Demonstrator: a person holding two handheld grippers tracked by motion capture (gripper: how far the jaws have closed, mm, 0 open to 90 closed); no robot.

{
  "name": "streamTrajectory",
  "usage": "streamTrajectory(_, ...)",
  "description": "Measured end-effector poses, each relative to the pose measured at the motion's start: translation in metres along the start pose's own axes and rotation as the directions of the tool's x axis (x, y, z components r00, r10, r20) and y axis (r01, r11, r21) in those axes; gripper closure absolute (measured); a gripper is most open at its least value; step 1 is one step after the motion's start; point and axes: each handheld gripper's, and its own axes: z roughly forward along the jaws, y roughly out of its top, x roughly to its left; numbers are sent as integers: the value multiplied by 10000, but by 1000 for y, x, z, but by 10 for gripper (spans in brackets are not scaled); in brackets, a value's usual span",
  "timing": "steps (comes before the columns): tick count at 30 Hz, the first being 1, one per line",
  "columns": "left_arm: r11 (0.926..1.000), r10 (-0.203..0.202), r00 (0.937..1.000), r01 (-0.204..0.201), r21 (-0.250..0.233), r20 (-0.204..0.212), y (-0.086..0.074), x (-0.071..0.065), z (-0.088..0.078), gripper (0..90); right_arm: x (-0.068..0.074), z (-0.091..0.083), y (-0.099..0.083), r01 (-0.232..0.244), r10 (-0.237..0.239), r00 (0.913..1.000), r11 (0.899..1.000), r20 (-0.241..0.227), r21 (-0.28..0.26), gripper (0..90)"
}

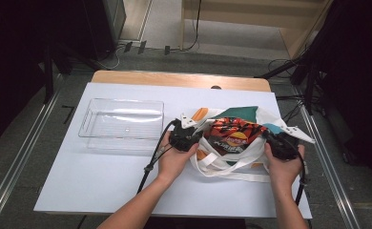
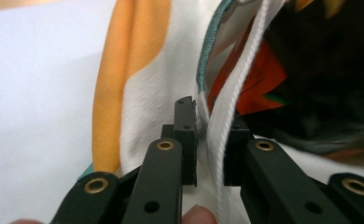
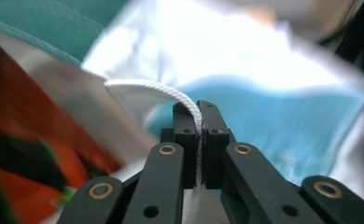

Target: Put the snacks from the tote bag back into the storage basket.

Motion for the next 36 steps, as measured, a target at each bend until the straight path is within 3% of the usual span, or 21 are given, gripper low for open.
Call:
streamTrajectory(4,10000,-20,9999,21,61,-125,-5,0,8,819,-2,13,-9,30,-20,9999,9983,-165,581,886)
streamTrajectory(7,9999,-112,9999,110,-107,-120,-7,-1,8,807,0,-6,-4,-175,155,9990,9988,-421,-467,682)
streamTrajectory(10,9996,-147,9999,147,-243,4,-6,0,3,773,1,-32,-5,-615,537,9969,9879,-581,-1424,613)
streamTrajectory(12,9989,-114,9999,112,-455,-28,-4,0,-4,715,5,-50,-10,-514,443,9982,9797,-409,-1938,597)
streamTrajectory(14,9982,-117,9999,112,-583,-94,-2,0,-11,600,12,-70,-16,-297,225,9993,9632,-297,-2673,592)
streamTrajectory(16,9980,-107,9999,105,-624,-35,-1,0,-14,521,14,-77,-18,-206,125,9995,9581,-300,-2856,583)
streamTrajectory(17,9968,6,10000,-12,-796,-79,-1,-2,-22,514,18,-88,-17,-126,4,9992,9545,-408,-2981,574)
streamTrajectory(20,9939,-5,9999,-11,-1101,-145,-3,-4,-28,573,21,-97,-18,-375,140,9969,9502,-779,-3095,622)
streamTrajectory(21,9916,-5,9997,-27,-1295,-245,-5,-5,-33,624,30,-100,-25,-400,7,9915,9530,-1299,-3005,723)
streamTrajectory(22,9909,41,9999,-63,-1347,-167,-7,-6,-33,683,34,-99,-29,-319,-135,9887,9544,-1496,-2969,795)
streamTrajectory(24,9921,202,9998,-198,-1242,19,-10,-8,-32,792,50,-93,-41,300,-868,9777,9590,-1914,-2820,900)
streamTrajectory(25,9934,289,9995,-275,-1118,103,-11,-8,-29,824,58,-88,-44,627,-1176,9717,9645,-2048,-2563,900)
streamTrajectory(27,9952,390,9991,-376,-908,139,-13,-8,-25,854,69,-77,-45,808,-1359,9593,9721,-2474,-2204,900)
streamTrajectory(29,9968,327,9991,-307,-731,257,-14,-6,-20,859,78,-69,-44,903,-1408,9561,9758,-2568,-1990,900)
streamTrajectory(32,9981,241,9993,-224,-580,293,-15,-5,-15,860,85,-57,-45,1063,-1428,9580,9823,-2486,-1544,900)
streamTrajectory(33,9984,187,9994,-171,-548,285,-16,-5,-12,860,87,-43,-52,1082,-1246,9620,9909,-2430,-795,900)
streamTrajectory(34,9985,175,9994,-160,-515,286,-15,-5,-11,859,87,-39,-56,1054,-1145,9637,9932,-2411,-504,900)
streamTrajectory(36,9987,39,9995,-23,-516,314,-16,-5,-7,856,89,-31,-62,1407,-1333,9623,9900,-2369,145,900)
